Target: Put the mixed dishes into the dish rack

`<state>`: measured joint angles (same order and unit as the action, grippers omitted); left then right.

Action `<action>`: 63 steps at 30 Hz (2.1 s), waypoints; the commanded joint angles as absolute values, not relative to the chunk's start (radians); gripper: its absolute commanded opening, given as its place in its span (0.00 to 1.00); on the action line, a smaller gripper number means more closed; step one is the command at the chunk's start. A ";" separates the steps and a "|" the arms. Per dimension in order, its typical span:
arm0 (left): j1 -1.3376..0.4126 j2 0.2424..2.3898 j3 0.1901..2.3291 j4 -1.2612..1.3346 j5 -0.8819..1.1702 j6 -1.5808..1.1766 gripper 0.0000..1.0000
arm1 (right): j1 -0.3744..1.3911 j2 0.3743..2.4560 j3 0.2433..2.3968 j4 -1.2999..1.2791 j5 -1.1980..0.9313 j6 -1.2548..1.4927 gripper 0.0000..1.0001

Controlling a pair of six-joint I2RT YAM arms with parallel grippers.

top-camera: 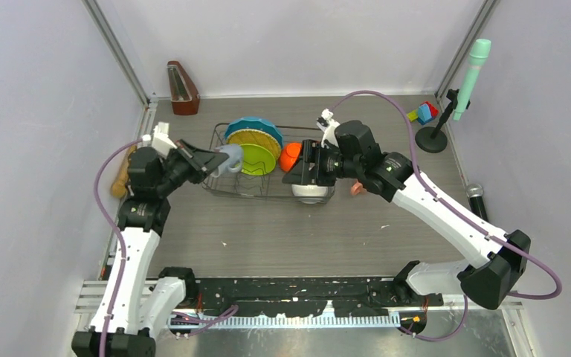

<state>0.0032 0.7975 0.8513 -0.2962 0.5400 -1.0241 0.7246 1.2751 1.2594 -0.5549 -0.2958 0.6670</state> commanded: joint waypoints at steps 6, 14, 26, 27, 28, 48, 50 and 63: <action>-0.192 0.878 0.853 0.117 0.584 -1.099 0.00 | 0.722 1.223 1.262 -0.384 -0.287 0.800 0.73; -0.199 0.962 0.829 0.338 0.632 -1.115 0.00 | 0.645 1.255 1.268 -0.315 -0.362 0.900 0.76; -0.206 1.121 0.826 0.707 0.833 -1.101 0.00 | 0.454 1.349 1.306 -0.171 -0.578 1.010 0.74; -0.211 1.118 0.811 0.753 0.829 -1.084 0.00 | 0.452 1.366 1.323 -0.173 -0.590 1.018 0.75; -0.215 1.114 0.798 0.789 0.830 -1.061 0.00 | 0.450 1.383 1.330 -0.185 -0.592 1.025 0.77; -0.273 1.142 0.780 1.030 0.841 -1.001 0.00 | 0.503 1.503 1.347 0.142 -0.820 1.236 0.93; -0.273 1.176 0.786 1.129 0.840 -1.124 0.00 | 0.503 1.504 1.340 0.196 -0.849 1.223 0.90; -0.273 1.258 0.842 1.293 0.894 -1.332 0.00 | 0.503 1.497 1.365 0.143 -0.850 1.171 0.62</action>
<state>-0.2665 1.2942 0.7845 1.1751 0.8635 -1.3010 0.5003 1.5116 1.3266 0.1421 -0.8421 1.2034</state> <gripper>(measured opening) 0.099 0.637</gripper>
